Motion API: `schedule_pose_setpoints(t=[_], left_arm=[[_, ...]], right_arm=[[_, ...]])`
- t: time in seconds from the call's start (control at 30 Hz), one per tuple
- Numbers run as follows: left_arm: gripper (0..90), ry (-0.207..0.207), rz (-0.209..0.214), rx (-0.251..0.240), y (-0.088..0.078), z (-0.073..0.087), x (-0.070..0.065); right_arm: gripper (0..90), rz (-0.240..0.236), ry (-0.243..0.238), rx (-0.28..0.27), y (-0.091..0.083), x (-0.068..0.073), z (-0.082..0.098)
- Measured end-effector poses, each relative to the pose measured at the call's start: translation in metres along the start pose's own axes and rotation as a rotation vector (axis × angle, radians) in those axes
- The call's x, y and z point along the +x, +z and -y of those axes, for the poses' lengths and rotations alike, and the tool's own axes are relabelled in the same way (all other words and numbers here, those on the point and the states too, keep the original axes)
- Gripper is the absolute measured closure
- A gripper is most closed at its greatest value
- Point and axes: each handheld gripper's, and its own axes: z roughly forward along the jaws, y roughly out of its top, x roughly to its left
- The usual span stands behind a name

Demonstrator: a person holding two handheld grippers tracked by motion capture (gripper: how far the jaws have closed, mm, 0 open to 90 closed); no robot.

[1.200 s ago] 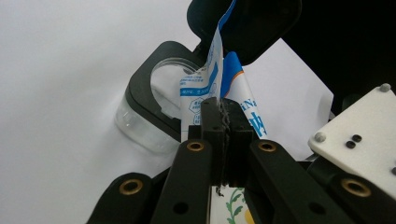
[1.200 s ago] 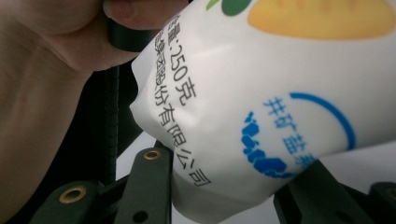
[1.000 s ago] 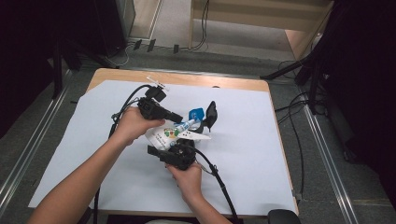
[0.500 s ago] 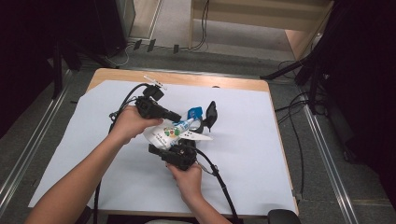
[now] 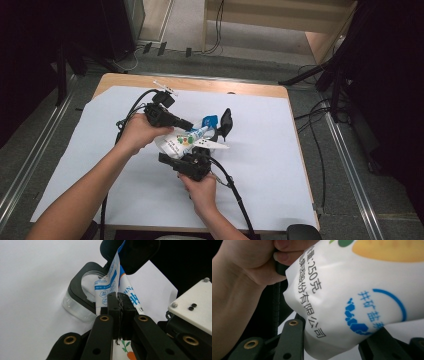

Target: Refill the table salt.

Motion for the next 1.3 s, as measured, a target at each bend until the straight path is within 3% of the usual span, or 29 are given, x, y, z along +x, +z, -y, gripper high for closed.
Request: schedule_pose_setpoints(t=[0.17,0.43,0.57,0.73,1.0,1.17,1.3], left_arm=[[90.0,-0.018,-0.004,0.001,0.0006,0.0003,0.0008],[89.7,-0.019,0.004,0.004,-0.0003,0.0003,-0.0005],[86.0,-0.007,0.006,-0.006,-0.0035,0.0002,-0.0006],[88.2,0.0,0.001,-0.009,-0.0051,0.0,-0.0005],[88.1,-0.02,0.013,-0.002,-0.0029,-0.0029,-0.0004],[83.6,0.024,-0.006,0.001,-0.0041,-0.0054,-0.0041],[81.5,0.029,-0.025,0.0,-0.0062,-0.0053,-0.005]], right_arm=[[63.3,0.015,-0.018,0.009,0.0014,0.0009,-0.0012],[70.0,0.026,-0.024,0.008,0.0012,0.001,-0.0009],[71.3,0.004,-0.003,-0.013,-0.0006,0.0004,-0.0012],[71.5,-0.014,0.016,-0.034,-0.0004,0.0007,-0.0005],[71.5,-0.017,0.029,-0.053,-0.001,0.0007,0.001],[71.6,-0.014,0.031,-0.07,-0.0025,0.0007,0.0023],[71.7,-0.009,0.022,-0.073,-0.0036,0.0013,0.0029]])
